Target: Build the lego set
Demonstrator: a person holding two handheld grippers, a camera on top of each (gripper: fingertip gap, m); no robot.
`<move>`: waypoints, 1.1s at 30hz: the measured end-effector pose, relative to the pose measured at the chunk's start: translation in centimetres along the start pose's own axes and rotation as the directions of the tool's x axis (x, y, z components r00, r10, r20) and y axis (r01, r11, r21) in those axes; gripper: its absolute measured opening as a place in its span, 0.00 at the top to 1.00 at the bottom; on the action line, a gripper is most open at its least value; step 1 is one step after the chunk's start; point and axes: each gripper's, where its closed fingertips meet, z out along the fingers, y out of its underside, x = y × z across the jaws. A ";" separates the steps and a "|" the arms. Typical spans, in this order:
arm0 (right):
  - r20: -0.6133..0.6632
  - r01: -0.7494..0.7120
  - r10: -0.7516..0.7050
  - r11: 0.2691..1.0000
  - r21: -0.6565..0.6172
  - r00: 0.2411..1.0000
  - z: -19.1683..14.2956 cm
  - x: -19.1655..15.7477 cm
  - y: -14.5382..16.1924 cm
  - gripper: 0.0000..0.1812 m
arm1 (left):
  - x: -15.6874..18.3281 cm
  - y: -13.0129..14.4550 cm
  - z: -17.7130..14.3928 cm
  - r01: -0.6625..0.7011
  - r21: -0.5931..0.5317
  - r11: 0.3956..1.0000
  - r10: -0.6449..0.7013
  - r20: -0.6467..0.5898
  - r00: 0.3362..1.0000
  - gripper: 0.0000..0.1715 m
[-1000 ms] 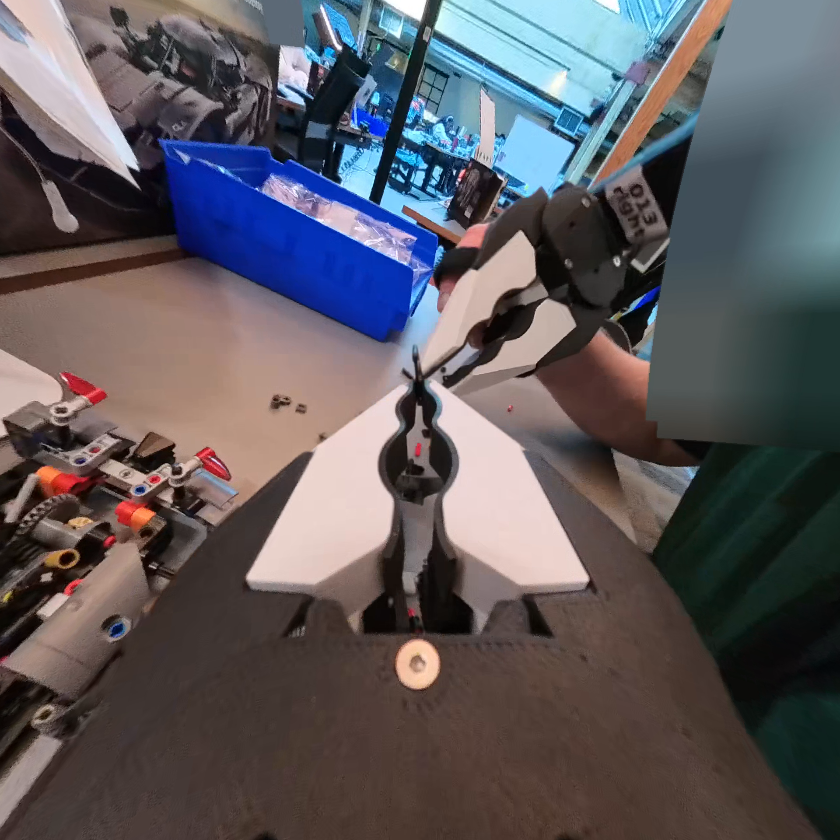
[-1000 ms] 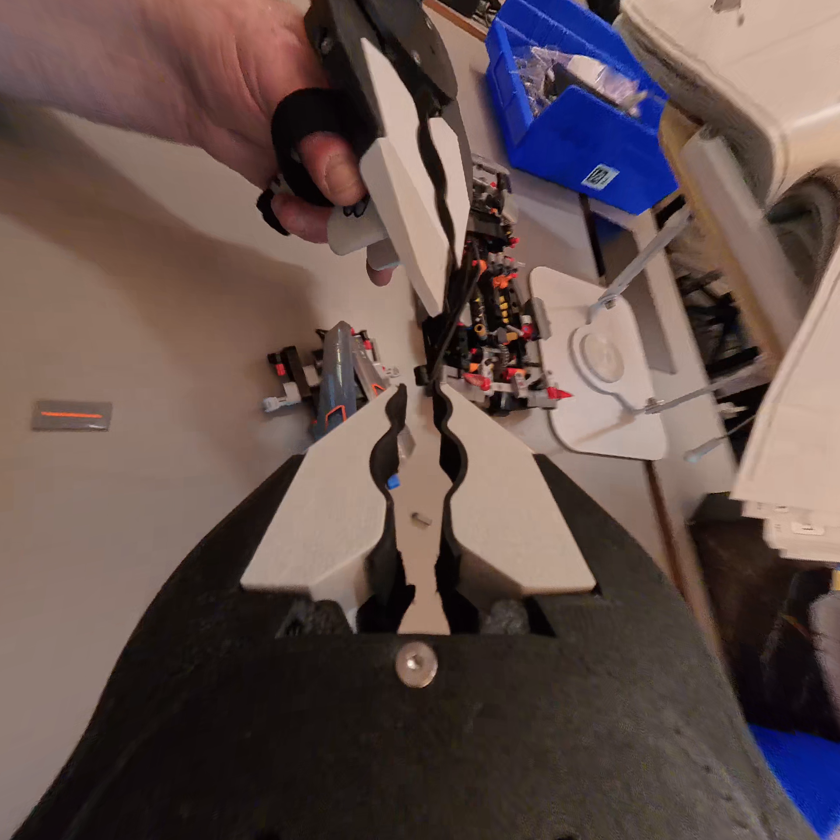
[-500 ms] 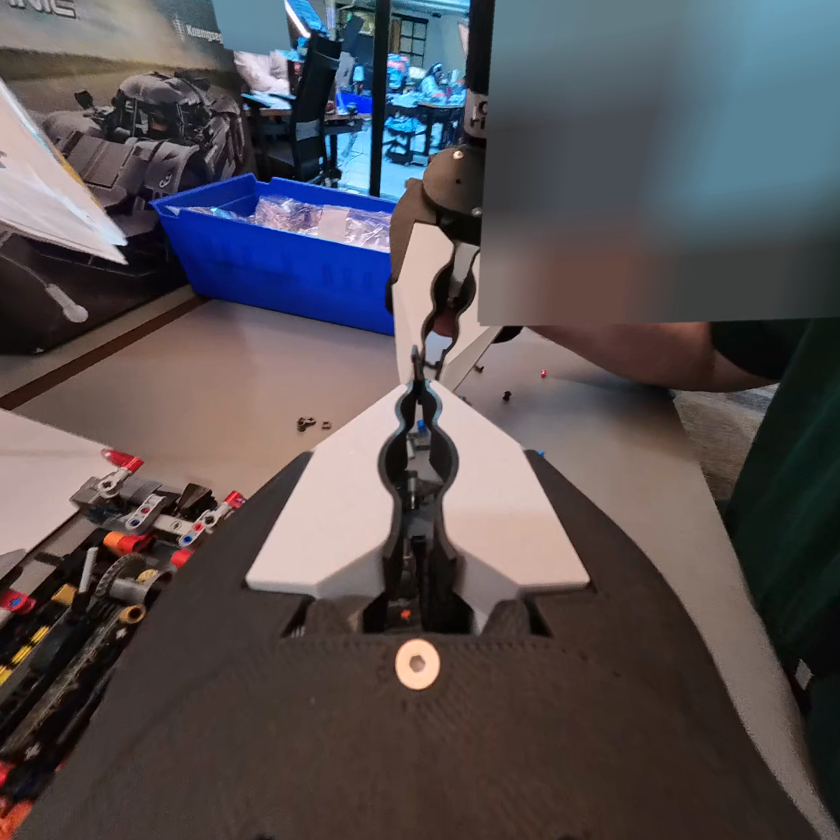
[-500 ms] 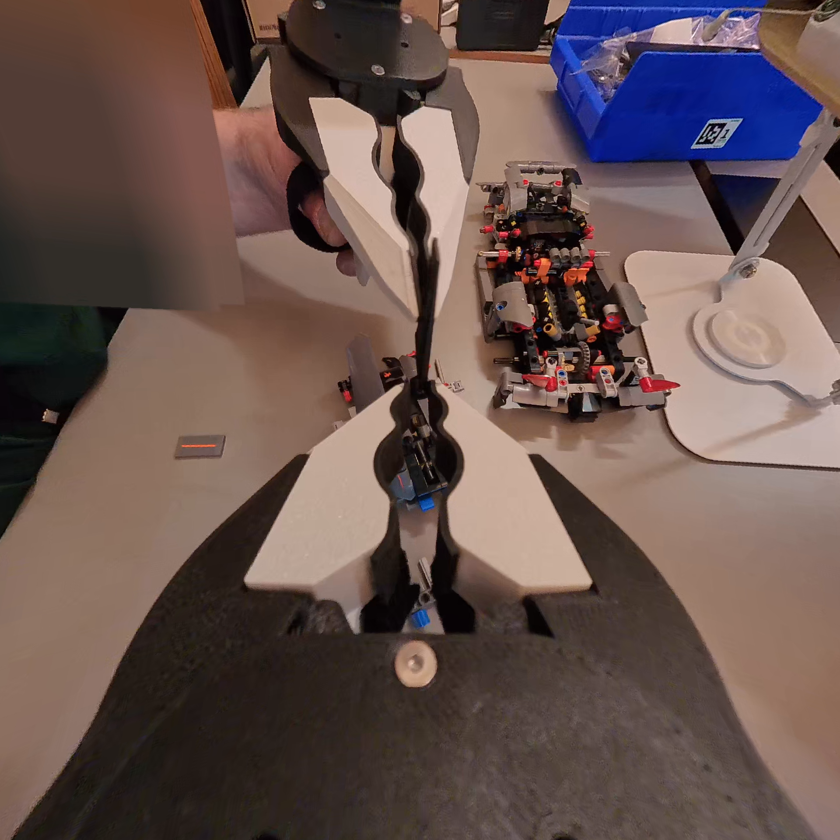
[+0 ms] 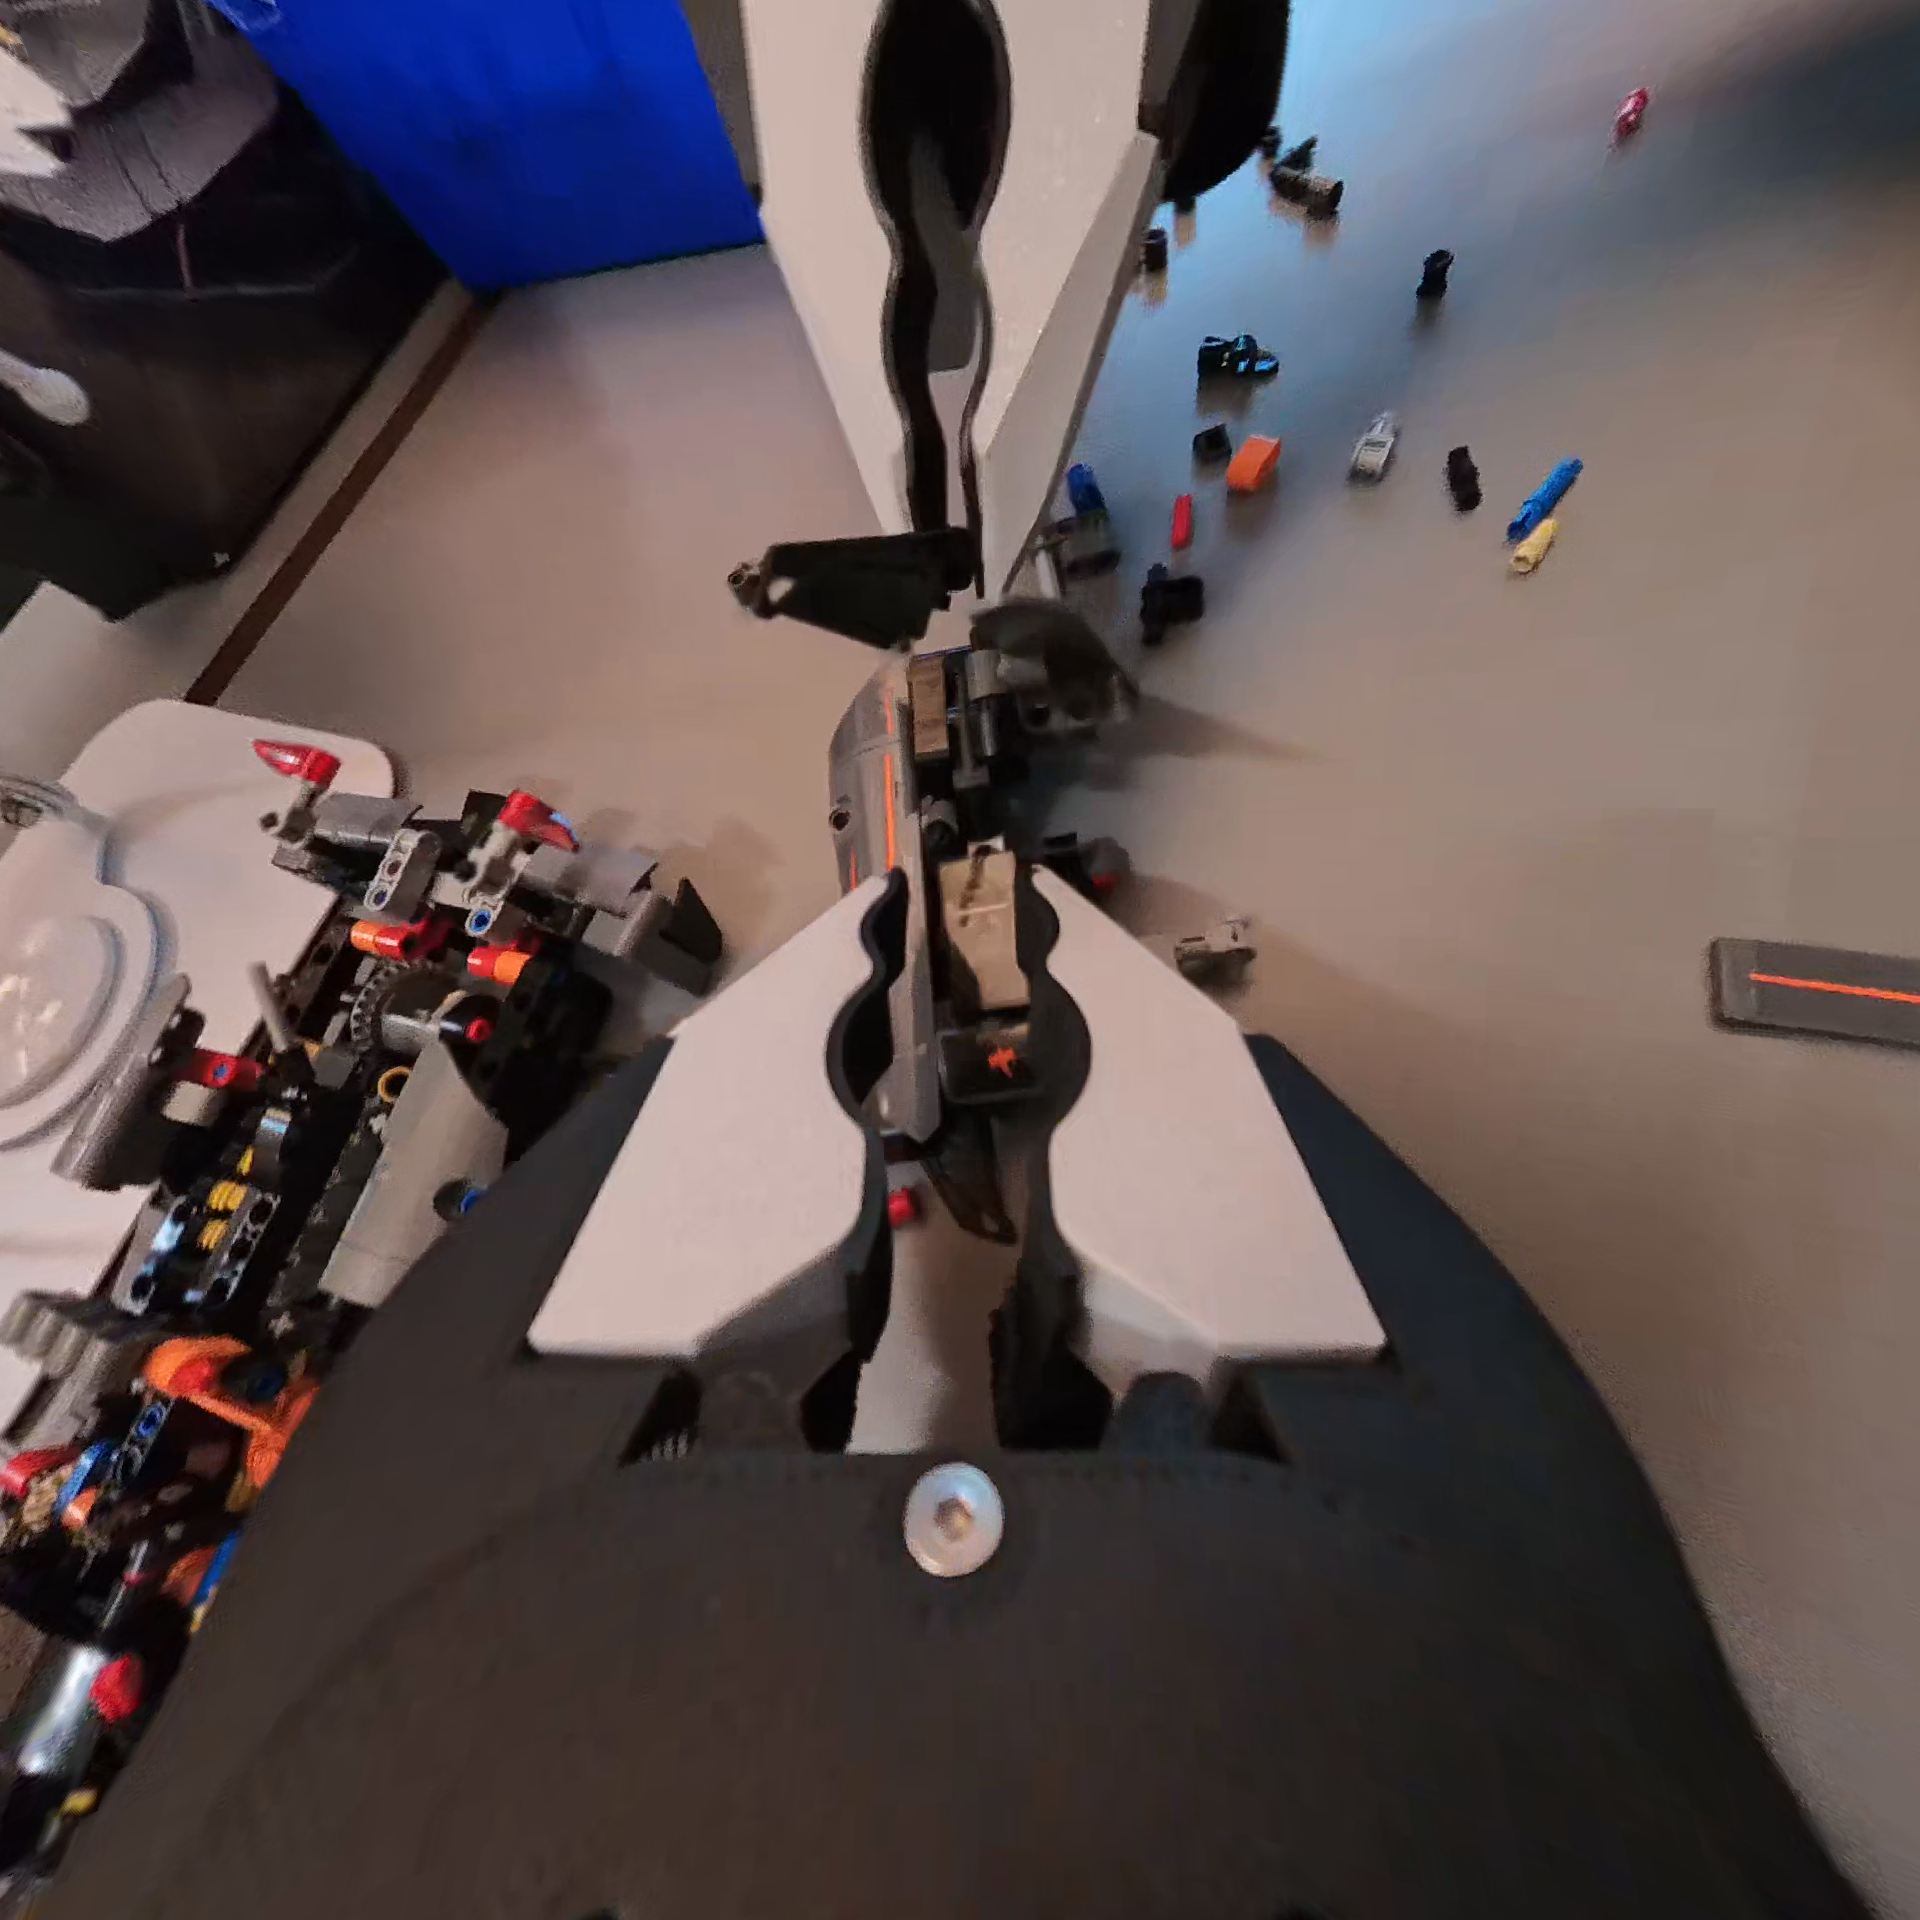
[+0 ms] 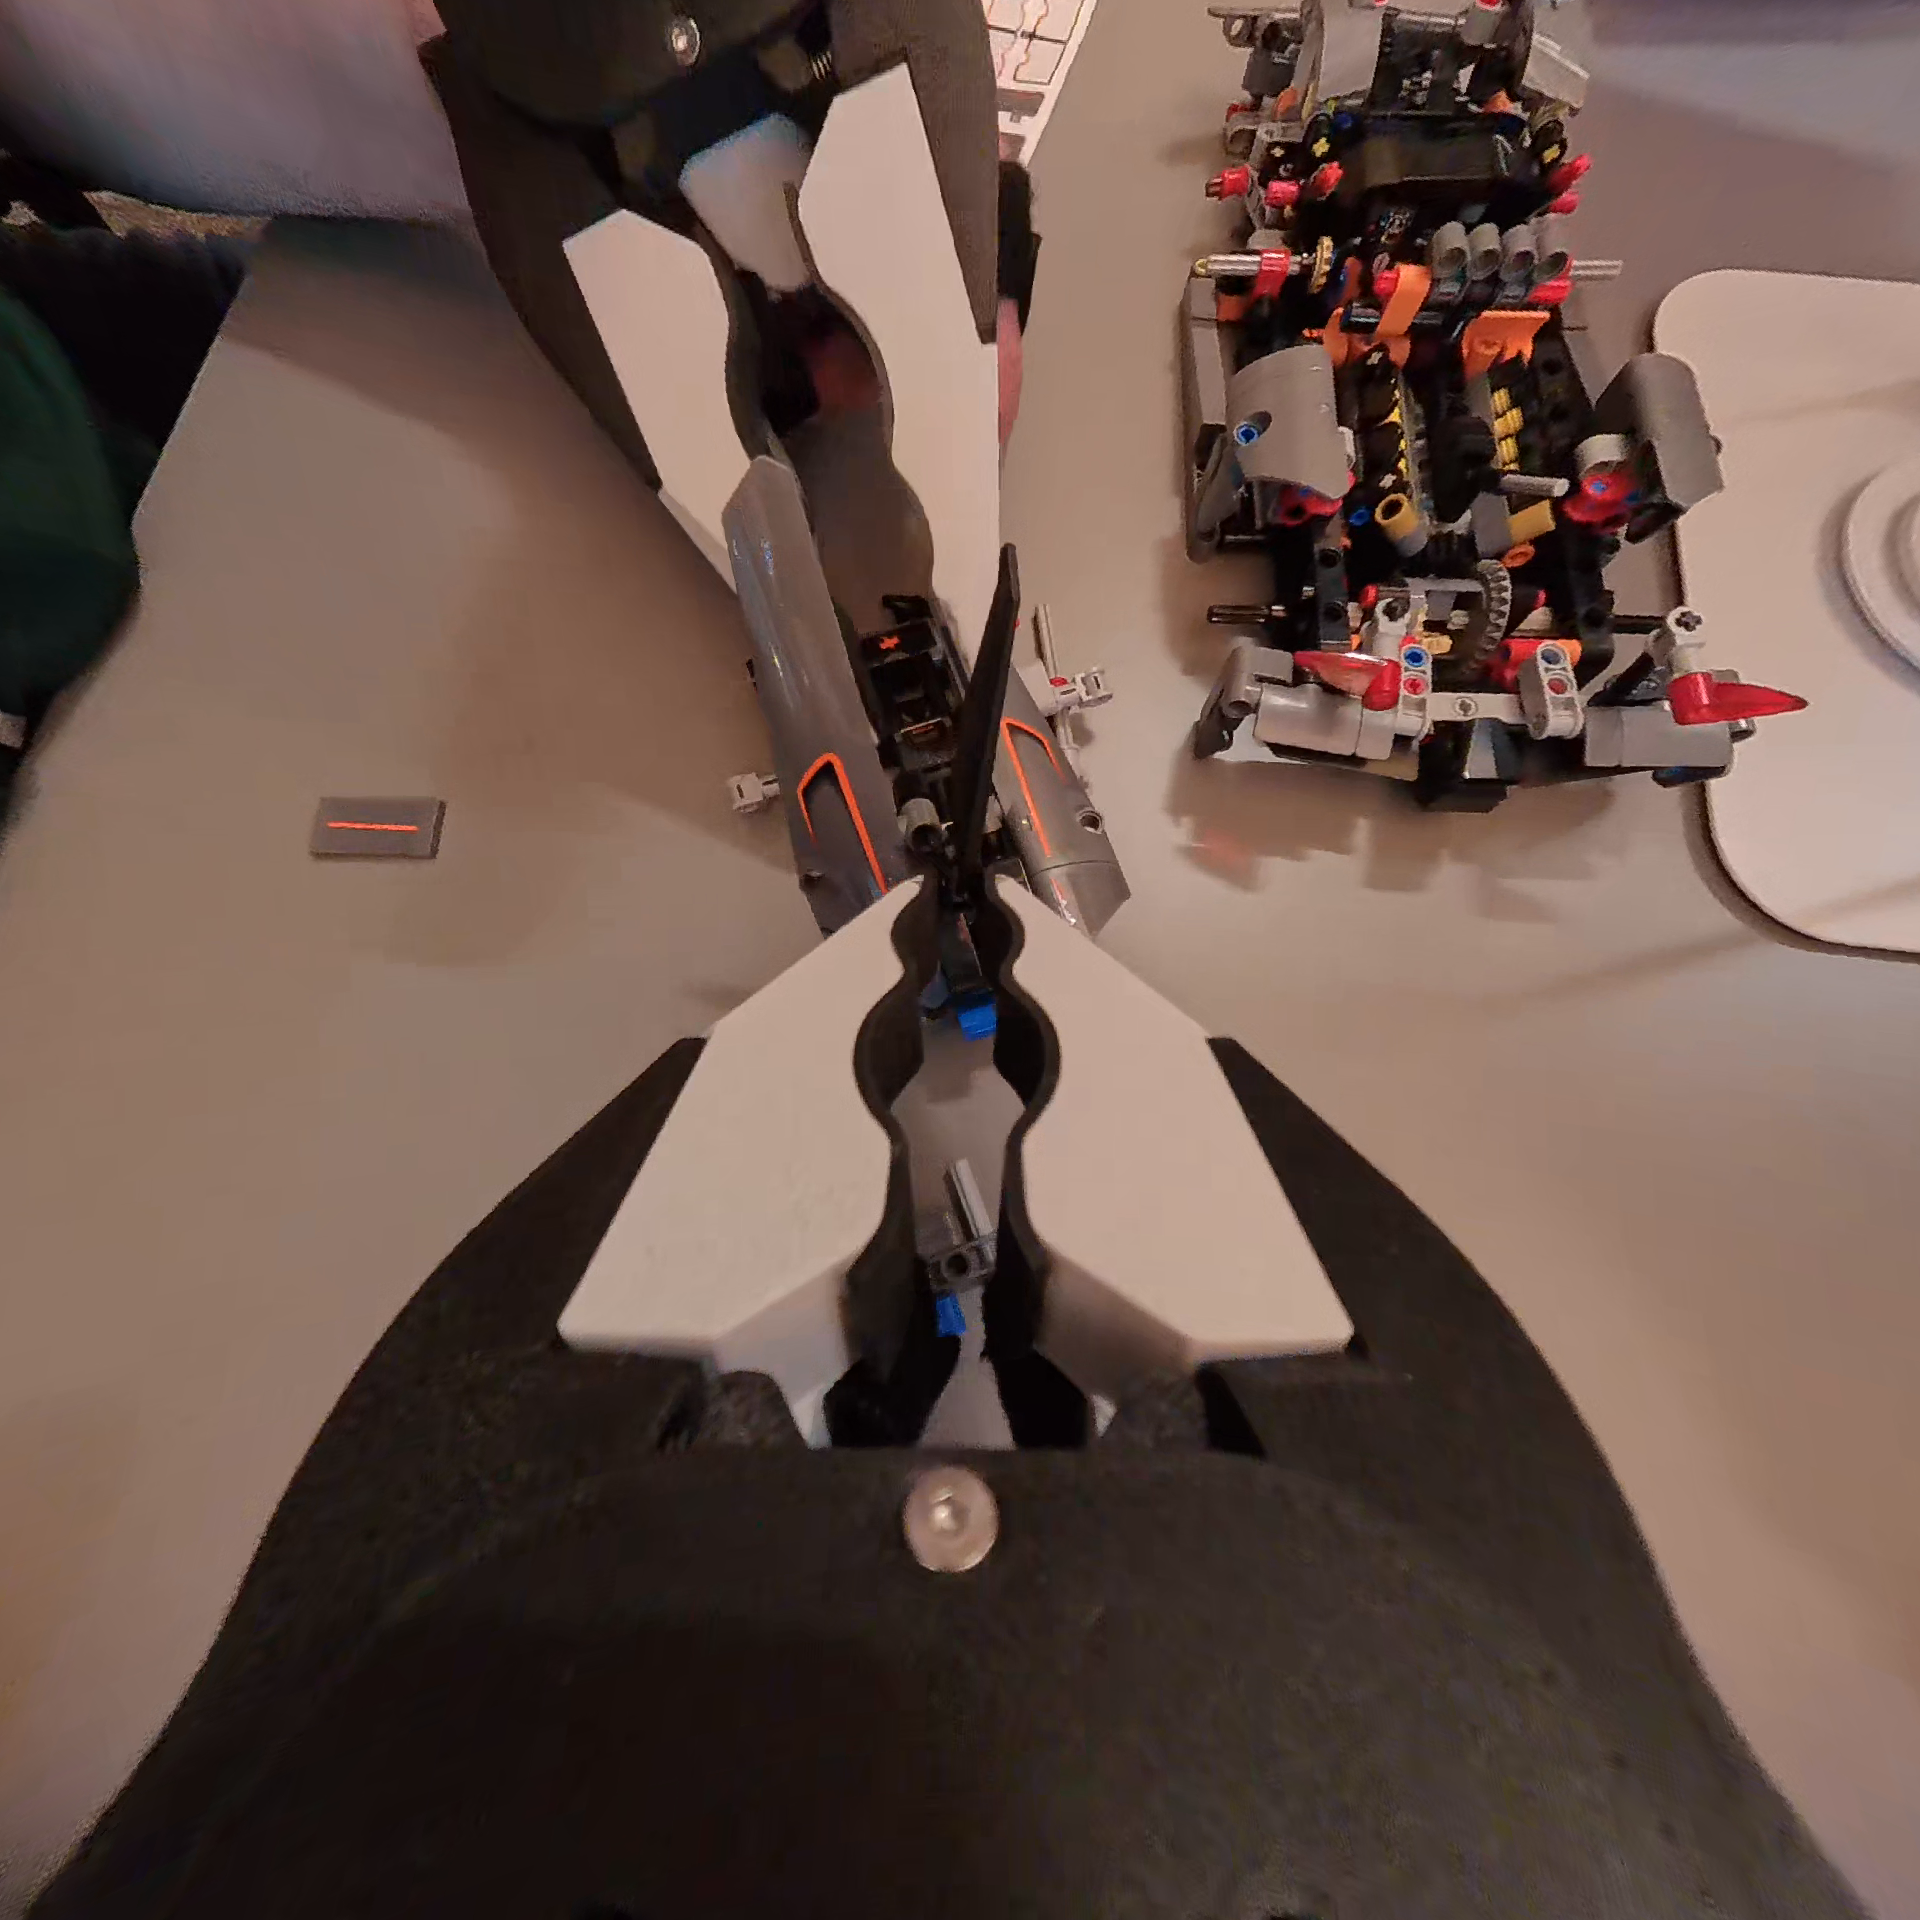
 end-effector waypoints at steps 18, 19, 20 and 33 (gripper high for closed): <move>0.019 0.072 -0.070 0.995 -0.073 0.997 0.7 -0.4 0.3 0.97 | -0.5 -0.9 2.0 -0.057 0.018 0.998 0.056 0.052 0.997 0.97; 0.021 0.075 -0.073 0.994 -0.074 0.997 0.8 -0.4 0.3 0.97 | -0.6 -1.0 2.0 -0.053 0.021 0.998 0.052 0.056 0.997 0.98; 0.022 0.079 -0.077 0.994 -0.079 0.997 0.8 -0.4 0.3 0.97 | -0.6 -1.1 2.0 -0.047 0.027 0.999 0.045 0.050 0.998 0.98; 0.024 0.116 -0.114 0.987 -0.111 0.993 1.0 -0.6 0.4 0.98 | 0.0 -0.3 1.2 -0.047 0.021 0.999 0.048 -0.039 0.998 0.90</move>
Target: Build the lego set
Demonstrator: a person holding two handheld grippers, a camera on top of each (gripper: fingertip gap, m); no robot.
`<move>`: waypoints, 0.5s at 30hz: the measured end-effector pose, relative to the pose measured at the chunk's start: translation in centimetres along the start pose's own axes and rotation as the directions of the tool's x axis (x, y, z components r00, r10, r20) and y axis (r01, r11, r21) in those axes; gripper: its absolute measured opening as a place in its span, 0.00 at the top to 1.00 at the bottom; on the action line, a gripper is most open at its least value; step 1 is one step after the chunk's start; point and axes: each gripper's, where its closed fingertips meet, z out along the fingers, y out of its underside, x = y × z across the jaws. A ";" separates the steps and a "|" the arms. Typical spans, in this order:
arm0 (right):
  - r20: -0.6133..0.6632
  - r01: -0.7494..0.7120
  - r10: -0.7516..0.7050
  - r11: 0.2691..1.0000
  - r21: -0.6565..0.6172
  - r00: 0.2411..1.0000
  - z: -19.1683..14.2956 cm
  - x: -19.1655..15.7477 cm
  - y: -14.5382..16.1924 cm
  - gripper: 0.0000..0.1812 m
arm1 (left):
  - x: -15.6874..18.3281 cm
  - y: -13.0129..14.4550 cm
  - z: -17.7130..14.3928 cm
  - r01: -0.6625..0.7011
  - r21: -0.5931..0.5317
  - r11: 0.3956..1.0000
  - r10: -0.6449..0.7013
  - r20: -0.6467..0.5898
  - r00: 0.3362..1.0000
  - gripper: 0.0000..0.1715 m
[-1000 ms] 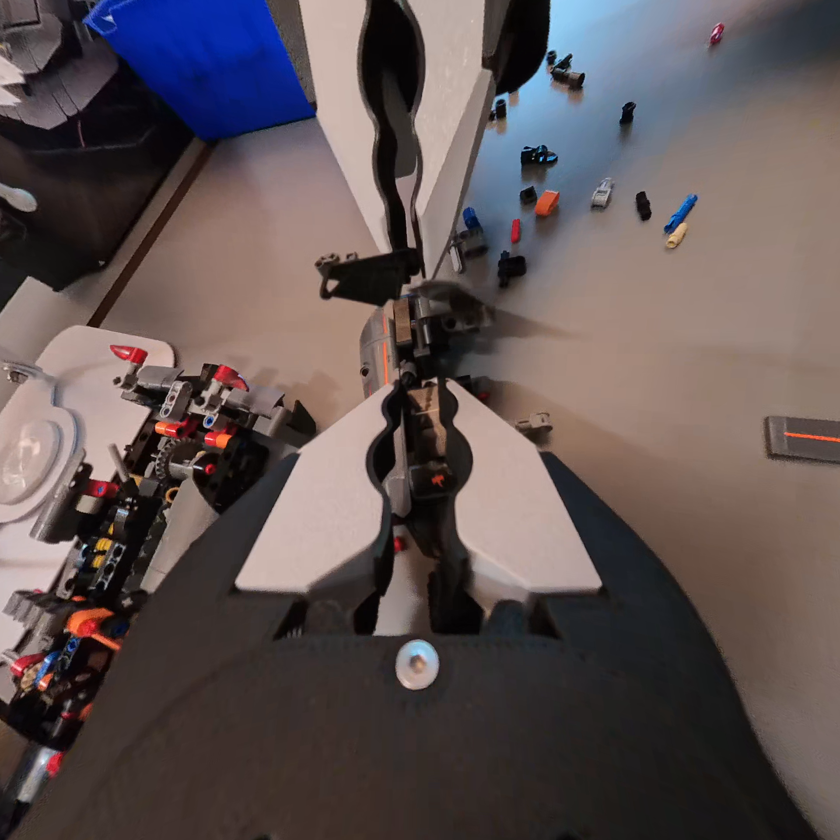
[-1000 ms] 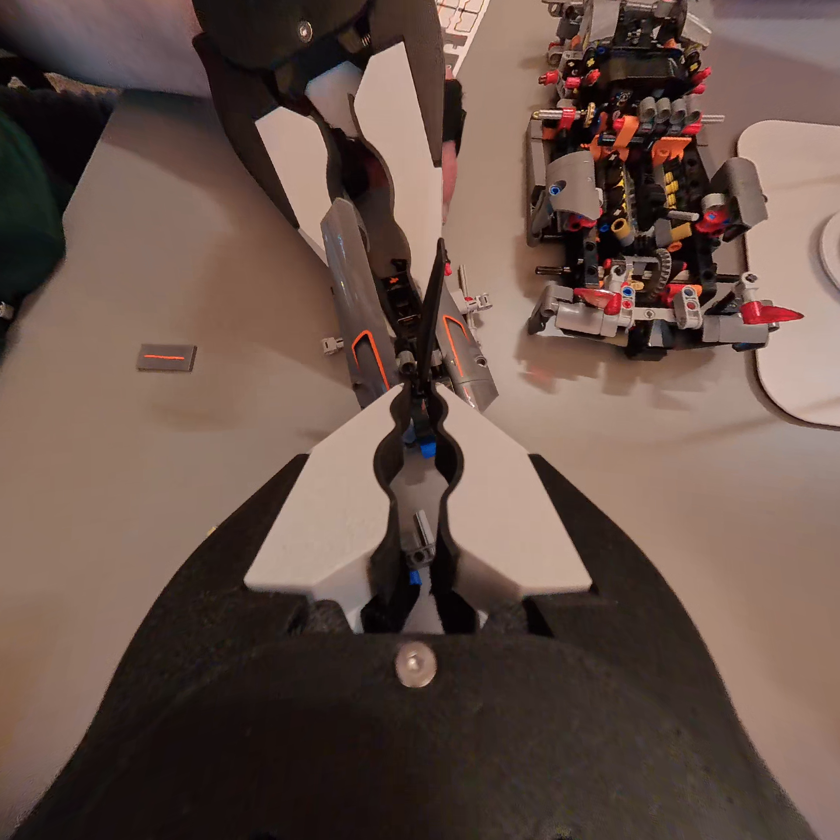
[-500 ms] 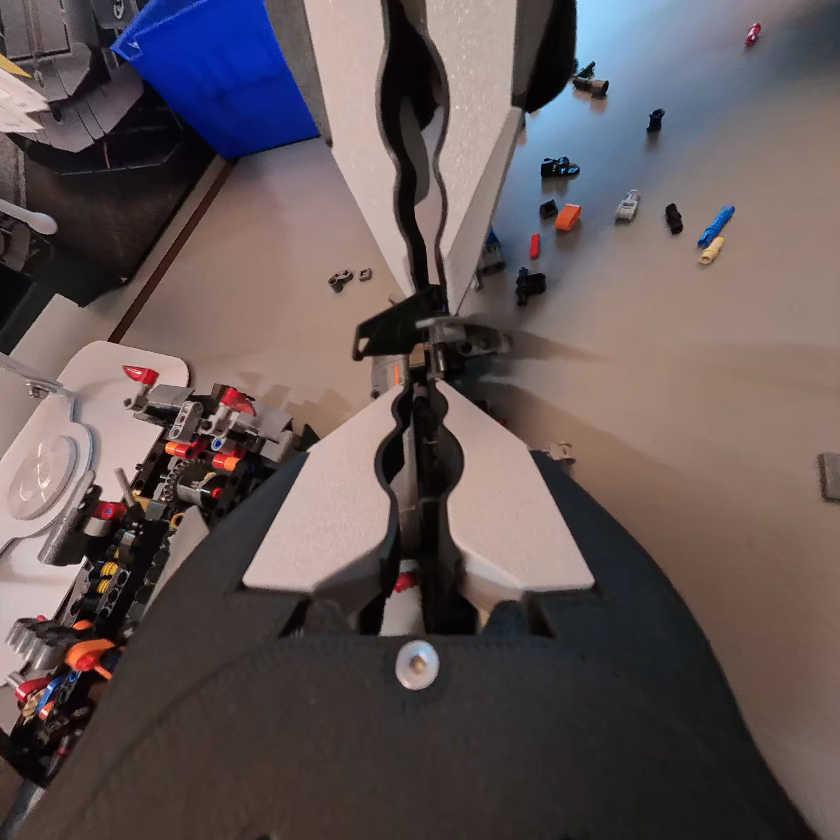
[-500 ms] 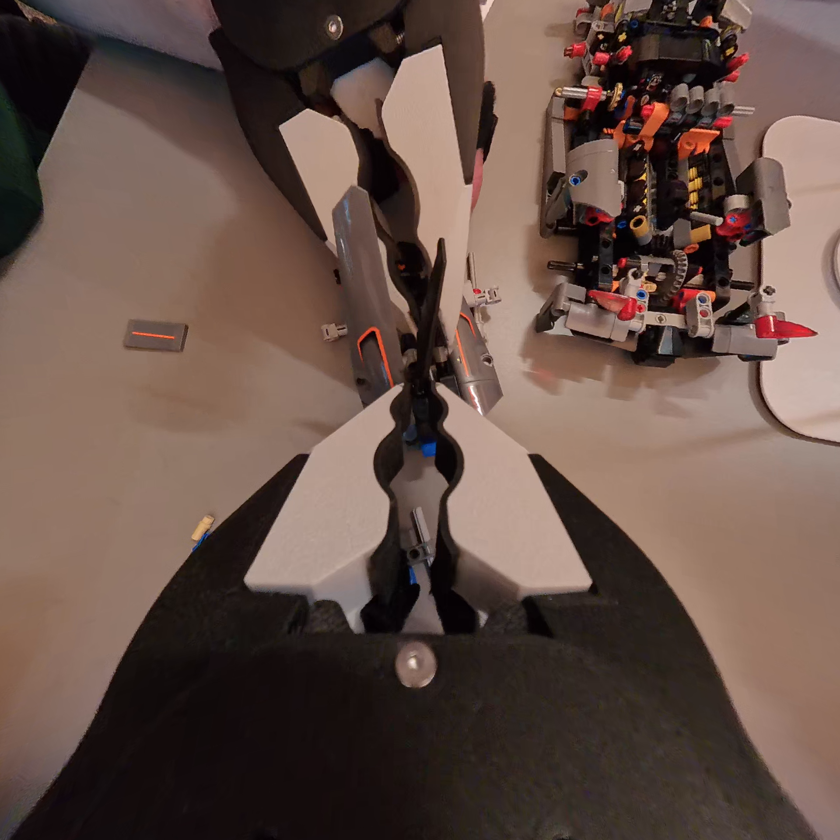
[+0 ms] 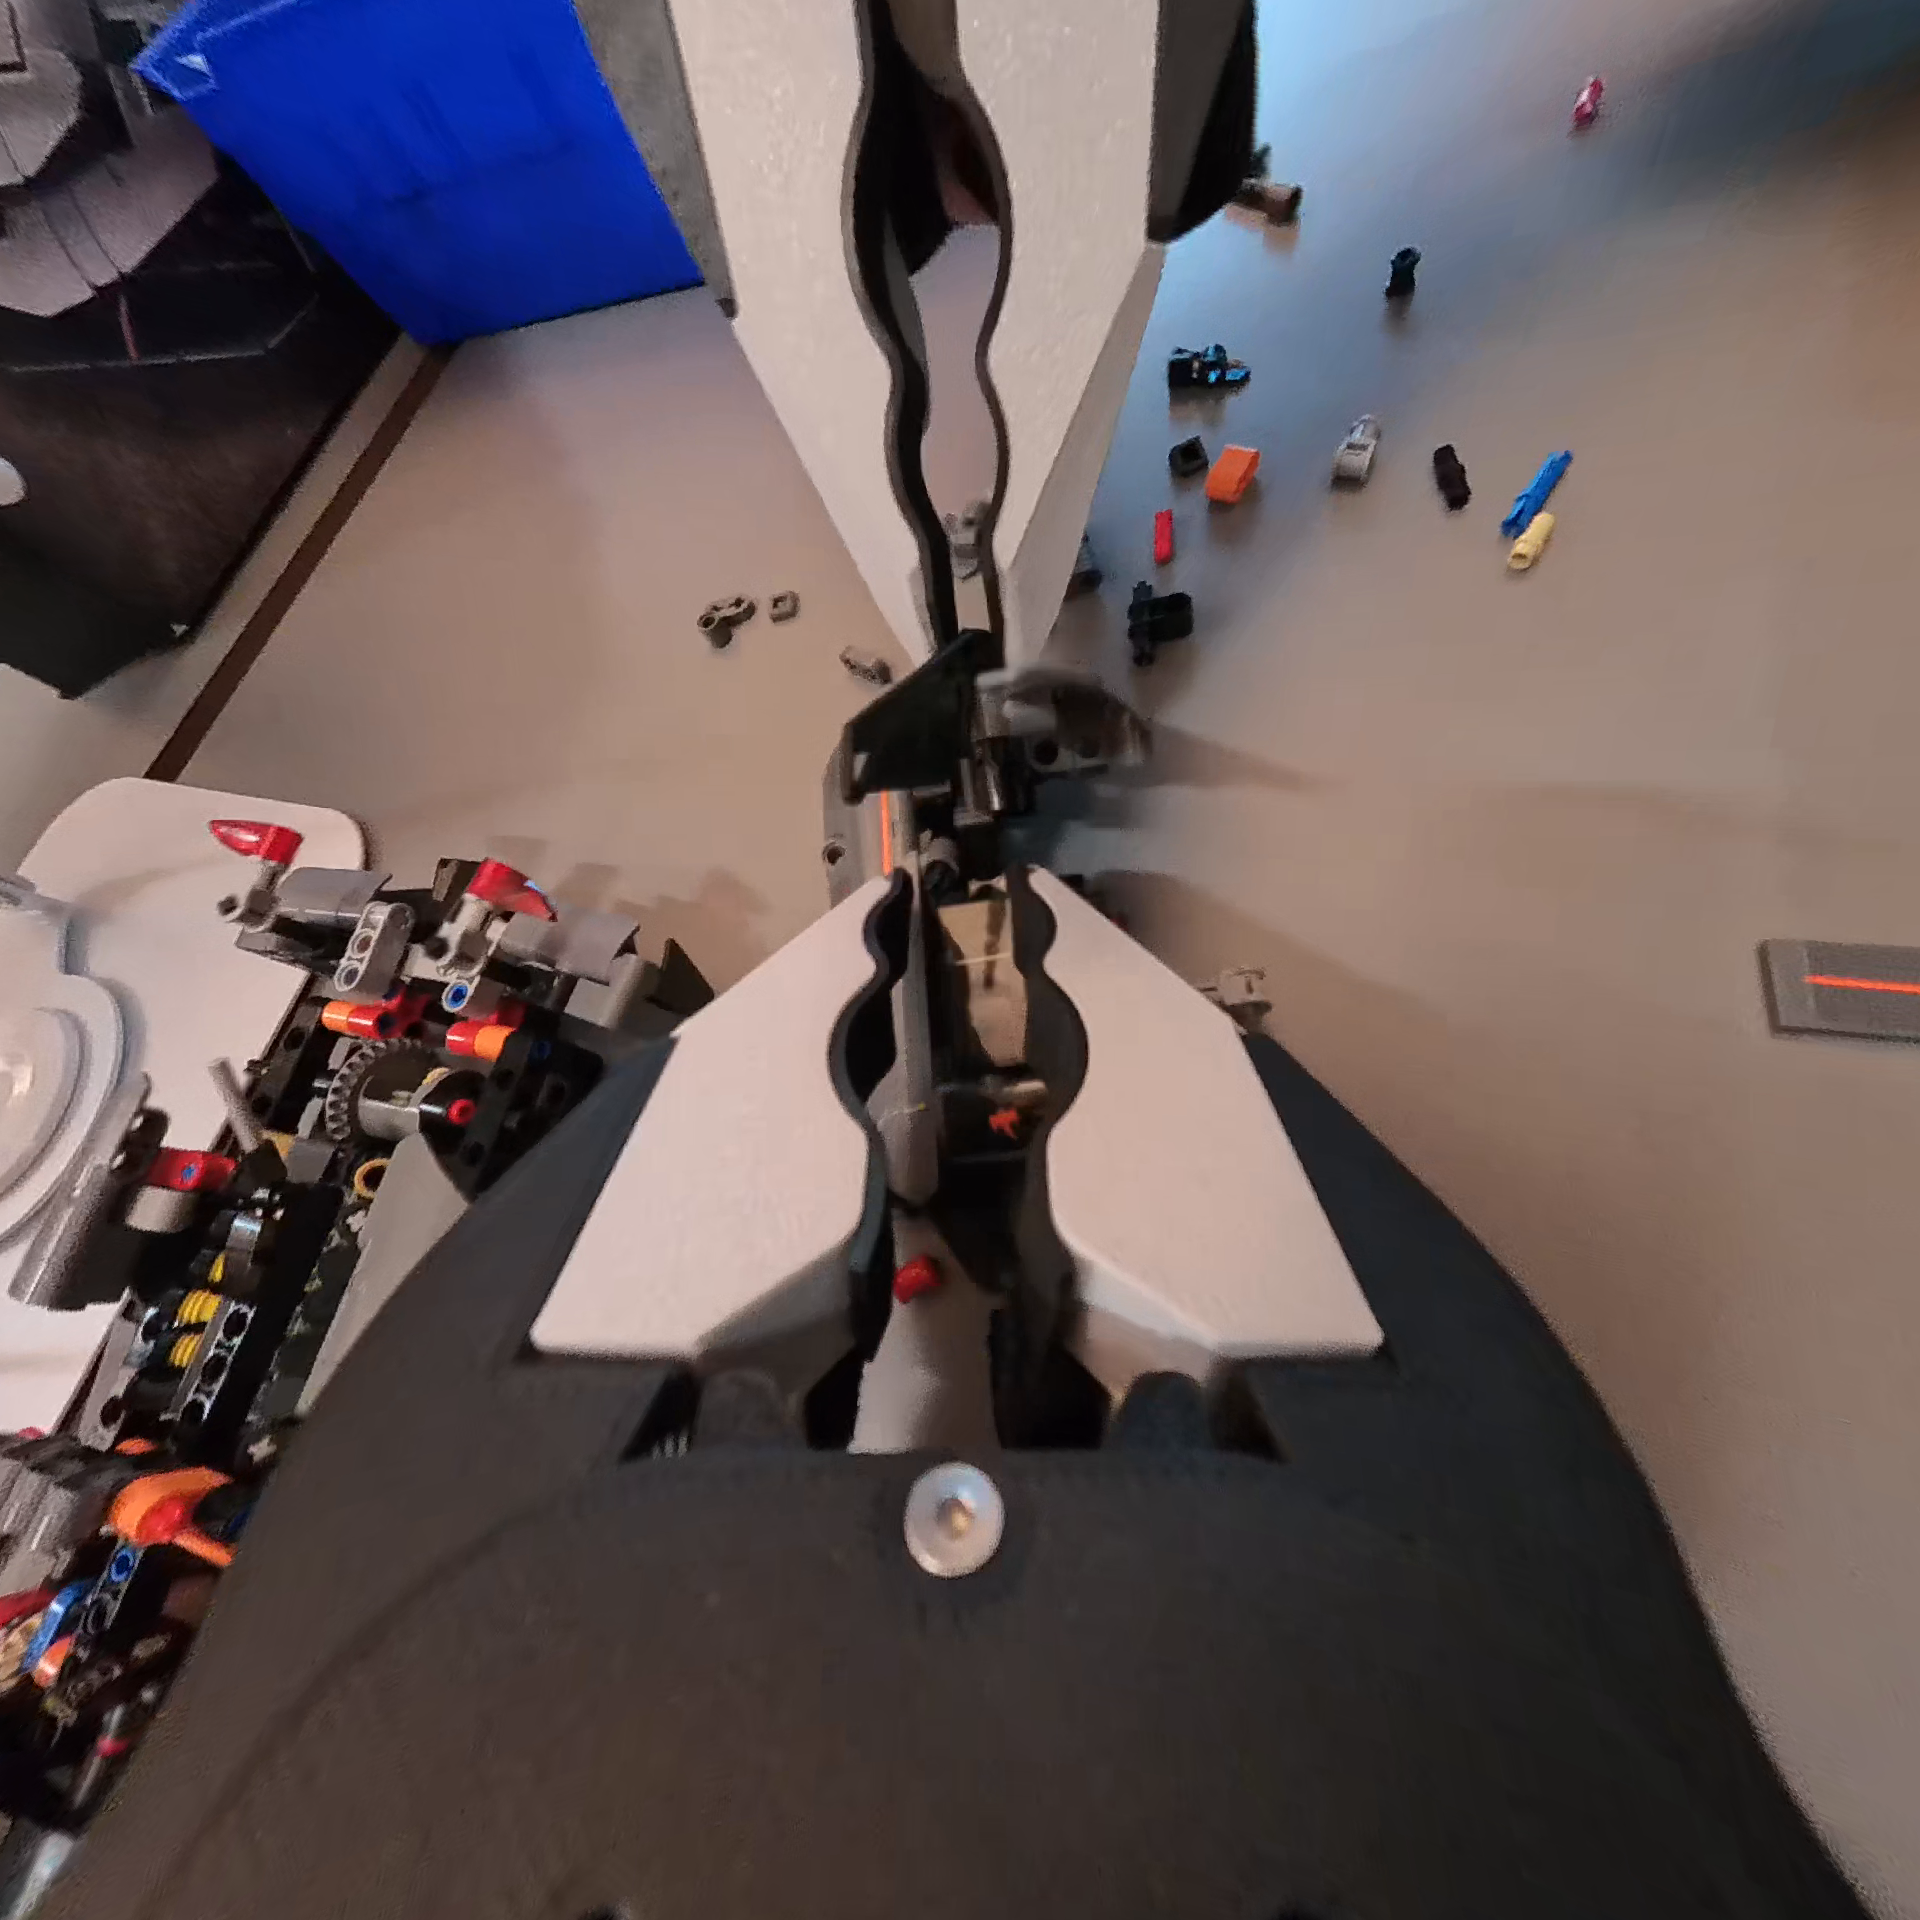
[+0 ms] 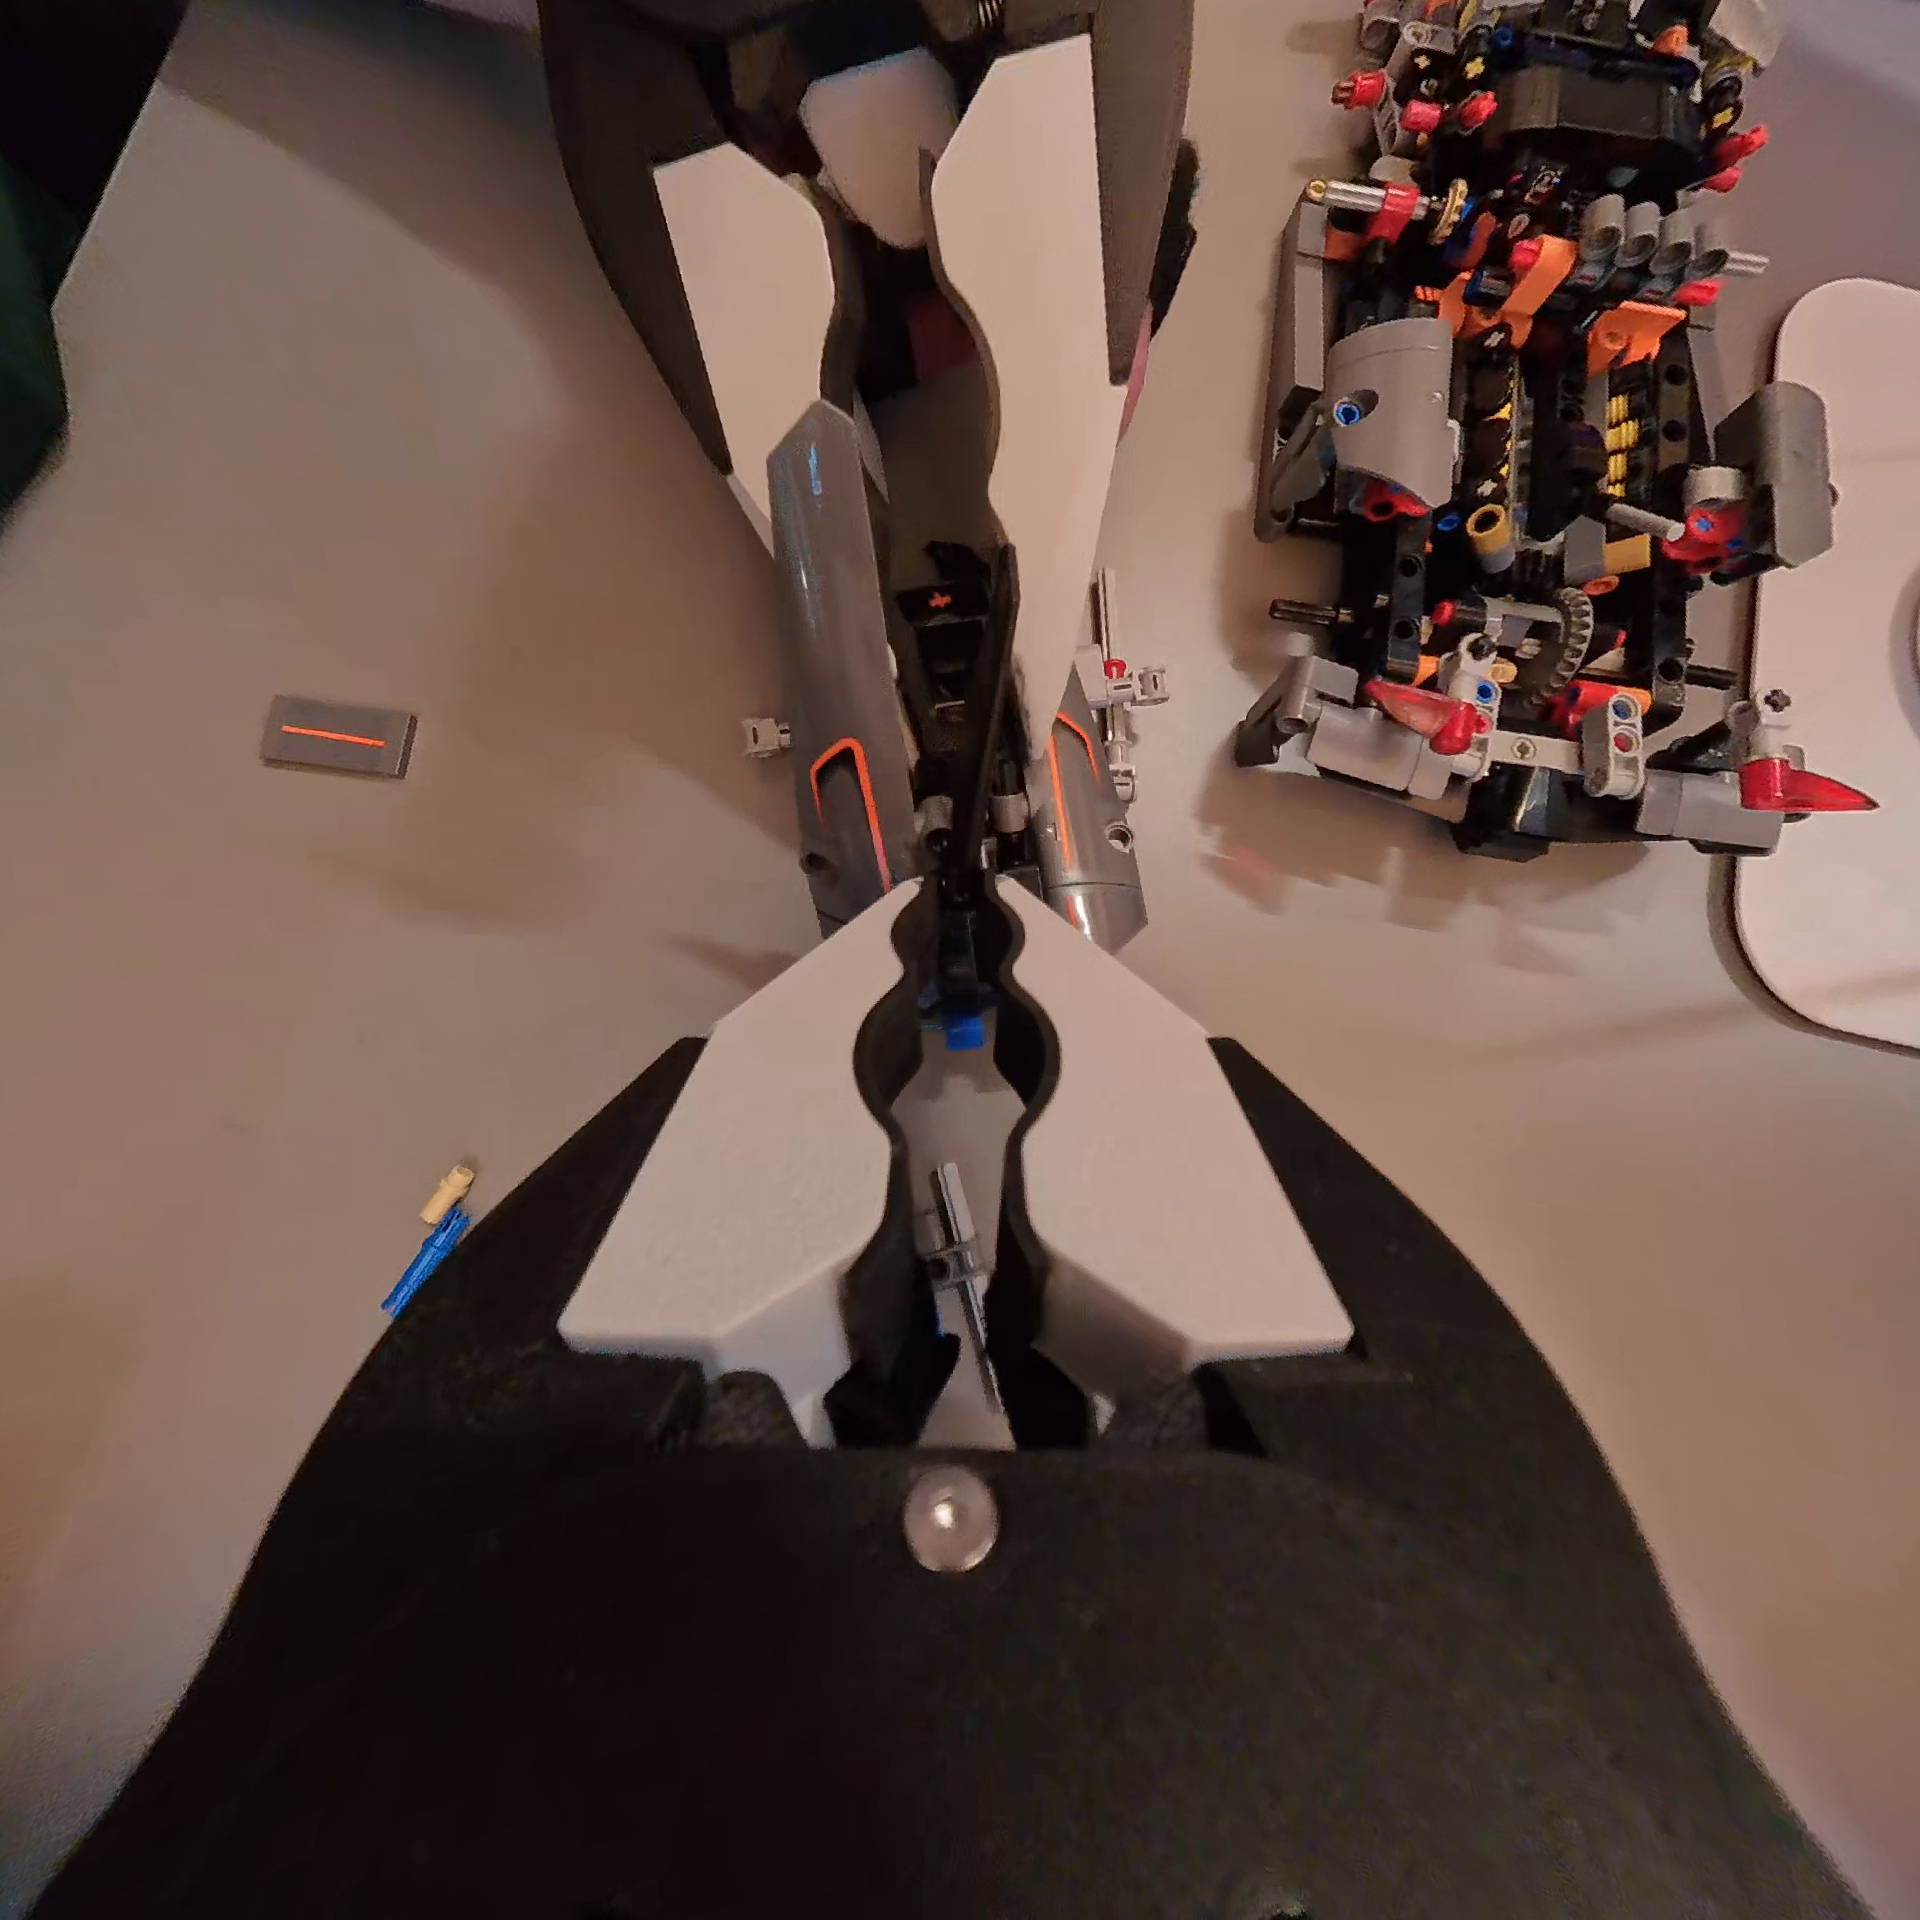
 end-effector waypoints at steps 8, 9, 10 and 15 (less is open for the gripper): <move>0.002 0.000 0.000 1.000 0.005 1.000 0.1 -0.1 -0.1 0.98 | -0.4 -0.2 0.7 -0.013 0.009 1.000 0.013 0.027 1.000 0.97; 0.004 0.001 -0.001 1.000 0.003 1.000 0.1 -0.1 -0.1 0.98 | -0.4 -0.3 0.7 -0.009 0.015 1.000 0.009 0.024 1.000 0.97; 0.008 0.002 -0.002 1.000 0.003 1.000 0.2 -0.2 -0.1 0.98 | -0.5 -0.3 0.7 -0.013 0.018 1.000 0.013 0.027 1.000 0.98; 0.000 0.014 -0.014 1.000 -0.014 1.000 0.1 -0.3 -0.1 0.98 | -0.4 -0.3 0.7 -0.005 0.025 1.000 0.005 0.013 1.000 0.98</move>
